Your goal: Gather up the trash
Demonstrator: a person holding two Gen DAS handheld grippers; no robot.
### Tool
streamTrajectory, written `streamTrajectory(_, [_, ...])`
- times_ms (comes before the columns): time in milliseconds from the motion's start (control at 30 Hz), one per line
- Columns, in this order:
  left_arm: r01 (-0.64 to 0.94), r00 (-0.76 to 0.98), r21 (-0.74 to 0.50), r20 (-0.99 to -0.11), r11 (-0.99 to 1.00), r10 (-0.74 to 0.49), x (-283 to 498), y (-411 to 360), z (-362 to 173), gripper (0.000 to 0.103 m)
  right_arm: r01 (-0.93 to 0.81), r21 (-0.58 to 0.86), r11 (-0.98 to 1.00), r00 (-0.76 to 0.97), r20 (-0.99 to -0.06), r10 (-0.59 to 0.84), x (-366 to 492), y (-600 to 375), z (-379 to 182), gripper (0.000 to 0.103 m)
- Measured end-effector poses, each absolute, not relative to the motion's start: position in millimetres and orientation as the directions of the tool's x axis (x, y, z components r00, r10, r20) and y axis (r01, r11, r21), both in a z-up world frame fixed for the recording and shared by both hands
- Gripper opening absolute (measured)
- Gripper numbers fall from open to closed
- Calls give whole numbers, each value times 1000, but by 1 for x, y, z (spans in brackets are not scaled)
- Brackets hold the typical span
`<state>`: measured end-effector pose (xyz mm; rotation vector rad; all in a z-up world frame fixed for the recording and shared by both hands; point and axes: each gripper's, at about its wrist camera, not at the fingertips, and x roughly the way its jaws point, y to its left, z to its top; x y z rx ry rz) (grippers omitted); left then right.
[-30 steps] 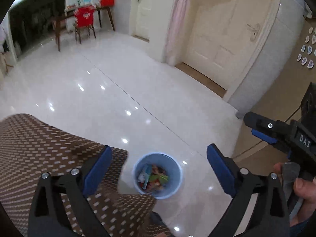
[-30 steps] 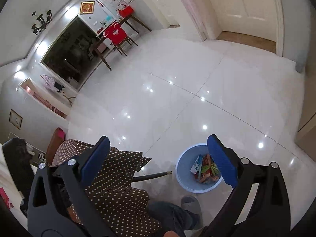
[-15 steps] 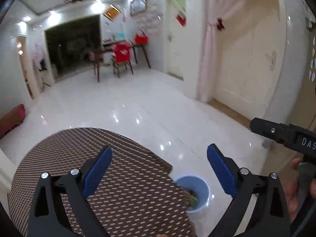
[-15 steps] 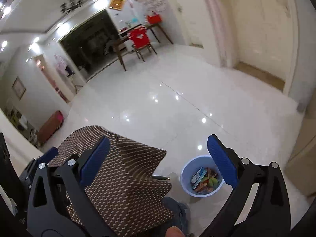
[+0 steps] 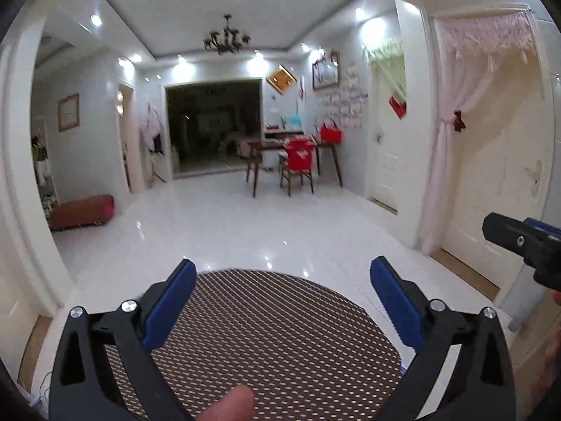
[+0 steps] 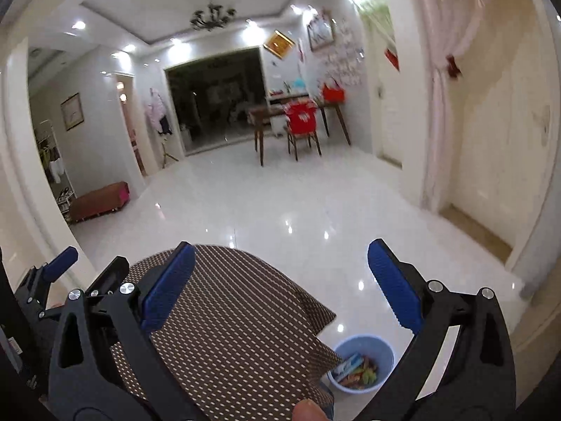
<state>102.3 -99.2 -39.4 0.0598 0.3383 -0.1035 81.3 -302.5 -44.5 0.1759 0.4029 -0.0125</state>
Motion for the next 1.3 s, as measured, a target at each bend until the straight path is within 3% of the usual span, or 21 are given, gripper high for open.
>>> streamTrajectory(433, [48, 965, -15, -258, 999, -50, 56, -58, 11, 98, -7, 114, 993, 964, -265, 37, 56, -261, -9, 97])
streamTrajectory(700, [-10, 970, -42, -242, 999, 0, 48, -52, 15, 98, -9, 97, 995, 964, -265, 34, 51, -250, -9, 97])
streamTrajectory(1300, [57, 961, -59, -268, 997, -71, 51, -68, 10, 98, 17, 94, 995, 964, -267, 9, 50, -256, -14, 97])
